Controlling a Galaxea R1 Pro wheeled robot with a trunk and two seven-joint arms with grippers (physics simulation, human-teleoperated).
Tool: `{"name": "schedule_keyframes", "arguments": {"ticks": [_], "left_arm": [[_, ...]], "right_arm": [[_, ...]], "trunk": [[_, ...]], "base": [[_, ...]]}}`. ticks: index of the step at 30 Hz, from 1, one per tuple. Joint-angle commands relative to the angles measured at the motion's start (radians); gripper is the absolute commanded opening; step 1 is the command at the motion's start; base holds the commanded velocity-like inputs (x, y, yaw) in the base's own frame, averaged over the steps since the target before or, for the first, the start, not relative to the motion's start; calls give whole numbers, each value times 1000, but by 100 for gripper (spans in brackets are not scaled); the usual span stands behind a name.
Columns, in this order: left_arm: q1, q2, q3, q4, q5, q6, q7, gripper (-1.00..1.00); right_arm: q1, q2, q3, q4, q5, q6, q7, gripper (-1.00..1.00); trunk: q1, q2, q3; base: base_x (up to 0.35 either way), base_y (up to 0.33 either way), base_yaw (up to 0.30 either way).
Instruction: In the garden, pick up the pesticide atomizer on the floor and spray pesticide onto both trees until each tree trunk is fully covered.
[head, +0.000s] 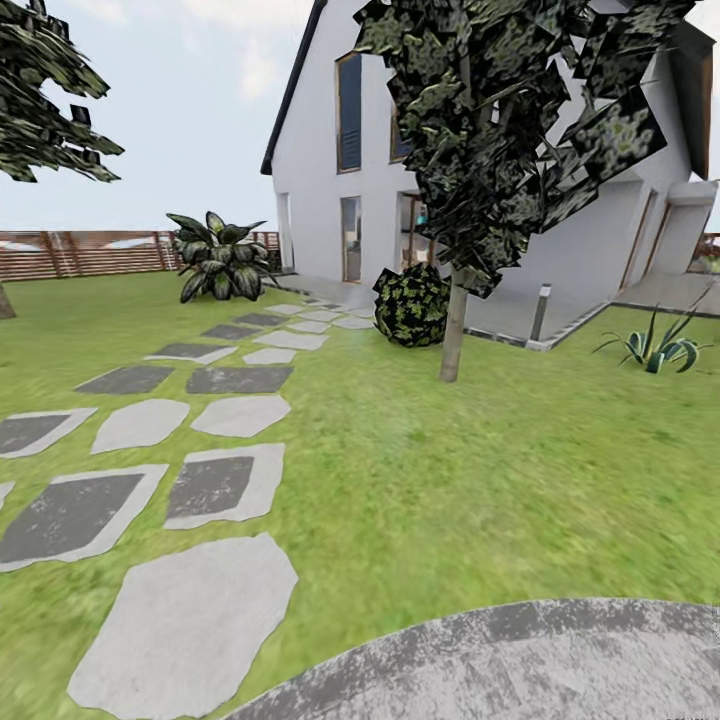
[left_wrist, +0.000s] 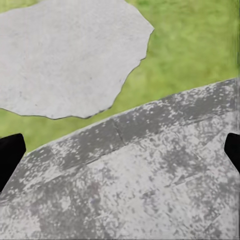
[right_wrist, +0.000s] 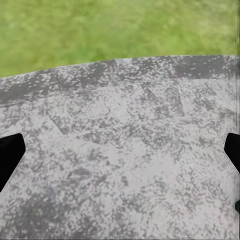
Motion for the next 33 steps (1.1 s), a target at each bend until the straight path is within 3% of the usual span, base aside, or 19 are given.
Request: {"name": "schedule_keyframes", "arguments": {"ticks": [1, 33], "left_arm": [[0, 0, 1, 0, -1, -3, 1, 100], [-1, 0, 1, 2, -1, -25, 1, 100]], "right_arm": [[-1, 0, 0, 1, 8, -3, 0, 100], [-1, 0, 0, 1, 8, -3, 0, 100]], "trunk": [[1, 0, -1], [1, 0, -1]], "base": [[335, 20, -293], [313, 170, -293]]}}
